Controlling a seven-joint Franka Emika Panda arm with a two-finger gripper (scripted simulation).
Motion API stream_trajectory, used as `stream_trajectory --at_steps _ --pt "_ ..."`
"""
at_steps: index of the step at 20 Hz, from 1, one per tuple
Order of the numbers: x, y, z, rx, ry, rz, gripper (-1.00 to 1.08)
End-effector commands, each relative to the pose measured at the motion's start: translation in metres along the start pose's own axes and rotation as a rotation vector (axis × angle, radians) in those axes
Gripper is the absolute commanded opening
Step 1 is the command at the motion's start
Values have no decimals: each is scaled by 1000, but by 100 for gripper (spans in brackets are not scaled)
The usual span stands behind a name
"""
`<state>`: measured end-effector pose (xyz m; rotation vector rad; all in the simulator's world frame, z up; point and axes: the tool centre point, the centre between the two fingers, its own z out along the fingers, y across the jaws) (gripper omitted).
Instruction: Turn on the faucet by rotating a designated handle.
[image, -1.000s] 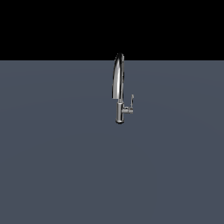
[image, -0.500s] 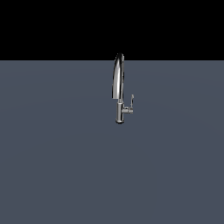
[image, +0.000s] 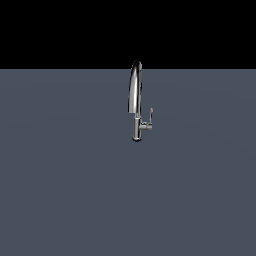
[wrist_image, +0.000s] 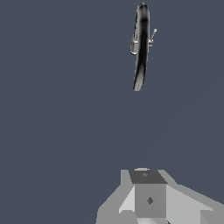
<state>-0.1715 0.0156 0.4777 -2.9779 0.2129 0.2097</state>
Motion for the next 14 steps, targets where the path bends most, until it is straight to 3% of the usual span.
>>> stream_trajectory --at_steps 1,14 --pt "16 0 1 36 -30 37 -100" --pt "99 10 16 230 -194 231 -100"
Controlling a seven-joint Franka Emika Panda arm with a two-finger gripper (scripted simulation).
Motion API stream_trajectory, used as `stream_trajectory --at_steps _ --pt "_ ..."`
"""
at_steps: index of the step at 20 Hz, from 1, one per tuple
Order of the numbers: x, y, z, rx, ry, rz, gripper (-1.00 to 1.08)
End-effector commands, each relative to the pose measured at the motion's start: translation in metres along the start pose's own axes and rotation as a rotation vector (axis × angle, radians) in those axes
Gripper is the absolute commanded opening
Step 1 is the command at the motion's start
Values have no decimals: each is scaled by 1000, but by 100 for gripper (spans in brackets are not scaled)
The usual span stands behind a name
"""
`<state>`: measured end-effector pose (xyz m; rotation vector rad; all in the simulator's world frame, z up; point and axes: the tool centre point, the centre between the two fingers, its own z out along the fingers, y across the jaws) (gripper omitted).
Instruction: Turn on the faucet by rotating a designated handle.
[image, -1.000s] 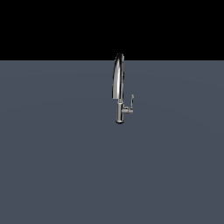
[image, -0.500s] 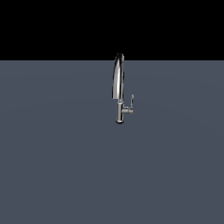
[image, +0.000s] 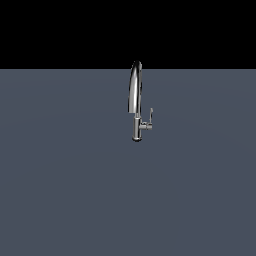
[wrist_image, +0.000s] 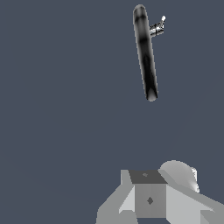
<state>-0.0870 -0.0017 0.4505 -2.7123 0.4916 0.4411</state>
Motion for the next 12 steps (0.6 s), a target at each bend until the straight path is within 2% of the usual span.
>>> stream_trajectory --at_steps 1,12 --pt "17 0 1 39 -32 38 -100" --pt "91 8 13 215 -180 210 -100"
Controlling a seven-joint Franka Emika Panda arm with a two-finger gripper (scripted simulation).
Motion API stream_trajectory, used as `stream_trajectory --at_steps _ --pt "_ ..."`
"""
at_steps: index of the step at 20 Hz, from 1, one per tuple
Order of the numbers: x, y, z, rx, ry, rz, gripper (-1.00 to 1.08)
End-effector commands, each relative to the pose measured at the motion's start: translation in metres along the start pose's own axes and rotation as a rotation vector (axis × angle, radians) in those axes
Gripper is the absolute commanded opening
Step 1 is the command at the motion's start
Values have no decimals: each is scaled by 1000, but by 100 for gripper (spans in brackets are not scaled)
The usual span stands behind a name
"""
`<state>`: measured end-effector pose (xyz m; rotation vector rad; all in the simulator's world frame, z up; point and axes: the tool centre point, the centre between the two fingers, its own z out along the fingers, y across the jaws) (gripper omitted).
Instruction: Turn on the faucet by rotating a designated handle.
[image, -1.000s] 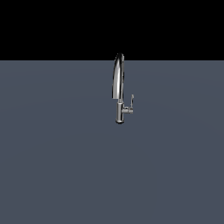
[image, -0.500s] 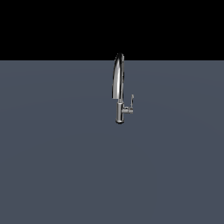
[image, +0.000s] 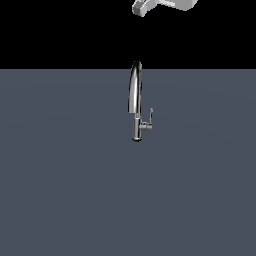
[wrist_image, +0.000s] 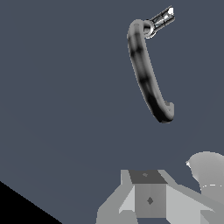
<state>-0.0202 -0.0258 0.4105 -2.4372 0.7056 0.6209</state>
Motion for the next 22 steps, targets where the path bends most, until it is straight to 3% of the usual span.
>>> stream_trajectory --at_steps 1,13,22 --pt "18 0 1 42 -35 40 -100" --pt "106 12 16 258 -218 249 -100" --pt "178 33 46 451 -382 437 -100"
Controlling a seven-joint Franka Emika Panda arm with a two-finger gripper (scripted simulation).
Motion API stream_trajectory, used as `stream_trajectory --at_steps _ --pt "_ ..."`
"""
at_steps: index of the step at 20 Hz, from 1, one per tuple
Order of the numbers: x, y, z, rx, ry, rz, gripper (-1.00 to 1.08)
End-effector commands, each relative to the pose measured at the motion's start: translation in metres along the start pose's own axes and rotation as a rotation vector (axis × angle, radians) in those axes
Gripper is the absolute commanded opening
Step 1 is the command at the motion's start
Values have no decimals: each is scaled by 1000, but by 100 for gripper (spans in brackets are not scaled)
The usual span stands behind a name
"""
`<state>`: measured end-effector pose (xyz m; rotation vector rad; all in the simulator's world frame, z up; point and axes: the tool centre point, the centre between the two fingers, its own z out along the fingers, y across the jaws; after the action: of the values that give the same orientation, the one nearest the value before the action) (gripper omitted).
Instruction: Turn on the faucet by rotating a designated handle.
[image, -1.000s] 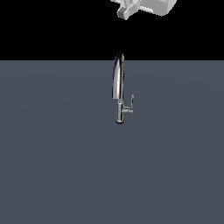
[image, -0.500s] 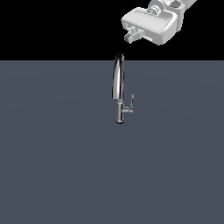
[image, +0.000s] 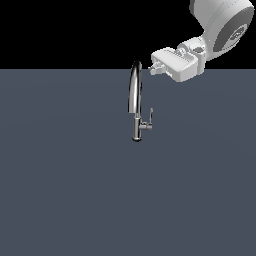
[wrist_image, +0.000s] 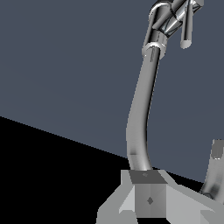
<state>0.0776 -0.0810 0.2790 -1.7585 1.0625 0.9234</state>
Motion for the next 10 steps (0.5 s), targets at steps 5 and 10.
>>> stream_trajectory --at_steps 5,10 --pt "62 4 6 150 -126 147 -100" --pt "102 11 16 250 -209 247 -100"
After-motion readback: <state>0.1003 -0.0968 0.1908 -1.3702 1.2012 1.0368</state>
